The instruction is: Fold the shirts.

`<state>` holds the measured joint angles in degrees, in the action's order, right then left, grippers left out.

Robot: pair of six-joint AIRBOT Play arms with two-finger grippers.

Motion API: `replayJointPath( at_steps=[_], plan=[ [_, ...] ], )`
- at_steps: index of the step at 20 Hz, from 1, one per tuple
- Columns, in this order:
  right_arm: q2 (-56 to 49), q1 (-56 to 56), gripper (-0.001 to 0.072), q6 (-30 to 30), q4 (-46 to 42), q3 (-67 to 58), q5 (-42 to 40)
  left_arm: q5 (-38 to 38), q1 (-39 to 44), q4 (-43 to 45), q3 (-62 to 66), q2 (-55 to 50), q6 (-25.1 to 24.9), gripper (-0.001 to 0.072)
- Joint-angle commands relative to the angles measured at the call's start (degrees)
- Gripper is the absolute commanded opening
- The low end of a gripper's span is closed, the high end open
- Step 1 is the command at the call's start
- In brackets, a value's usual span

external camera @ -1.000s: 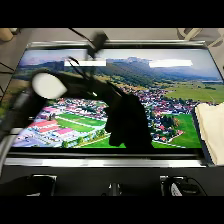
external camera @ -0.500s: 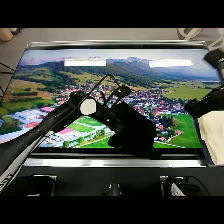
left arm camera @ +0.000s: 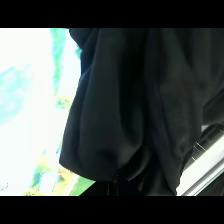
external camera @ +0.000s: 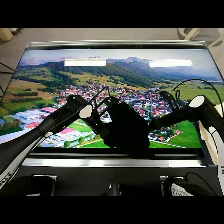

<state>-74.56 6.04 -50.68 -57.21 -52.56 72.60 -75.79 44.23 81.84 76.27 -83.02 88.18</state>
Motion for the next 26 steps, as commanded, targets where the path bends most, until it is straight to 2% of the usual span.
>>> replayJointPath(
  at_steps=[1, 4, 5, 6, 7, 10, 12, 14, 17, 19, 22, 26],
  plan=[
    [-5.16, -2.23, 0.0697, 2.47, 7.45, 2.34, -4.98, 1.95, -0.09, 0.48, -1.31, 0.04, 1.05, 0.0031],
    [-8.48, -8.07, 0.0699, 3.21, 6.51, 2.32, -8.72, 2.32, -0.11, 0.48, -1.29, 0.07, 1.44, 0.0031],
    [-8.90, -9.20, 0.0609, 3.39, 6.49, 2.32, -10.62, 2.32, -0.13, 0.52, -1.27, 0.09, 1.42, 0.0031],
    [-8.72, -9.49, 0.0273, 5.18, 6.40, 2.12, -11.19, 2.29, -0.26, 0.61, -1.05, 0.13, 1.42, 0.0031],
    [-8.04, -9.16, 0.0029, 5.84, 6.29, 1.51, -10.91, 2.29, -0.61, 1.29, -0.35, 0.46, 1.42, 0.0030],
    [-1.49, -7.15, 0.0020, 13.35, 5.49, -6.58, -5.73, 2.29, -2.91, 3.23, 7.39, 3.06, 1.42, 0.0030],
    [6.08, -7.32, 0.0020, 15.19, 3.58, -17.44, -4.61, 2.21, -4.83, 3.80, 16.94, 5.97, 1.33, 0.0030],
    [14.82, -7.32, 0.0021, 16.33, 3.58, -30.01, -6.75, 2.21, -5.49, 5.49, 28.13, 9.73, -1.42, 0.0031],
    [26.93, -7.32, 0.0021, 17.05, 3.39, -43.01, -14.36, 3.58, -5.33, 7.76, 41.90, 15.65, -1.55, 0.0030],
    [33.90, -7.32, 0.0021, 14.10, 2.71, -45.66, -14.69, 8.85, -4.90, 7.54, 43.43, 21.16, 2.40, 0.0030],
    [38.71, -7.32, 0.0021, 4.04, 1.44, -45.66, -9.64, 13.73, -1.86, 6.88, 39.89, 26.99, 3.15, 0.0030],
    [36.87, -7.32, 0.0022, 1.66, 0.85, -45.66, -2.99, 12.35, -0.98, 9.35, 37.68, 27.26, 3.17, 0.0030]
  ],
)
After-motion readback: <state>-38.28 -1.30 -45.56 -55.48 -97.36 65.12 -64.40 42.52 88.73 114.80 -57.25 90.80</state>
